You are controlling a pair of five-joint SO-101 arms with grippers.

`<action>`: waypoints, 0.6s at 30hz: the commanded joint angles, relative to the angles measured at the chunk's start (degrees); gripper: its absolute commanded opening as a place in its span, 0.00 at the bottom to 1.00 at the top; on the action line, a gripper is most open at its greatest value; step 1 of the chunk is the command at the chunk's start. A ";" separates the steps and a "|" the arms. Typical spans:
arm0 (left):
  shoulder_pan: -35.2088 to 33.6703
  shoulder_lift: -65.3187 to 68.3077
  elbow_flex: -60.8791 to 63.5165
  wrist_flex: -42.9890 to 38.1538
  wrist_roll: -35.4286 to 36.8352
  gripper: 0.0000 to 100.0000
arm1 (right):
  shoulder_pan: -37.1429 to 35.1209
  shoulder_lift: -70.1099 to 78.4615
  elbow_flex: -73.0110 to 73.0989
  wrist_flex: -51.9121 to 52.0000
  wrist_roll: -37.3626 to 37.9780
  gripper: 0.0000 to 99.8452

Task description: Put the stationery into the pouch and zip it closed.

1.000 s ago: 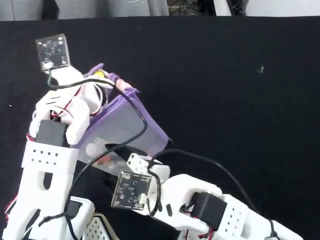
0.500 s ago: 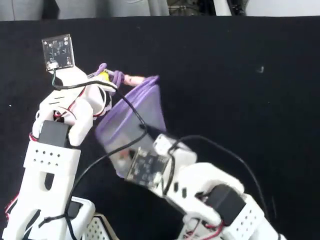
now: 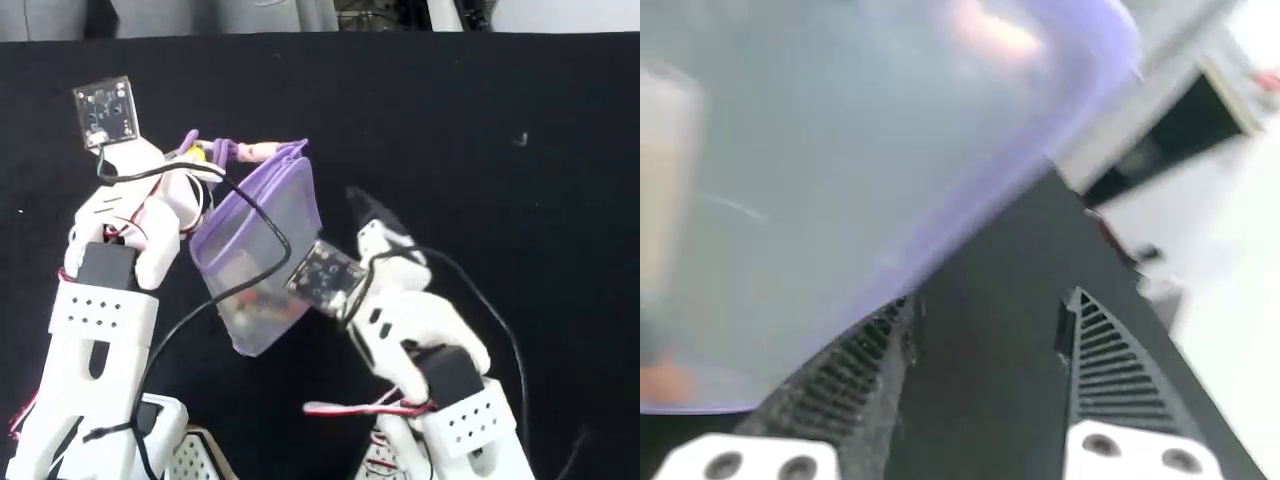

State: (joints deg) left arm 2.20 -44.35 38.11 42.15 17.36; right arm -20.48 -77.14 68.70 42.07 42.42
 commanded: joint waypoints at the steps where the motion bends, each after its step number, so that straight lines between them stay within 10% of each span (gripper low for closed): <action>1: -0.31 -0.53 0.22 -2.46 -1.58 0.03 | 3.87 -0.31 0.75 -5.63 1.85 0.24; 18: 3.38 -25.05 10.95 -2.81 -1.93 0.03 | 15.12 41.54 -23.34 -22.42 -15.56 0.23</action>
State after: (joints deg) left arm 5.01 -65.98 48.75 40.57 15.96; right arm -7.12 -45.76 55.08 18.51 28.62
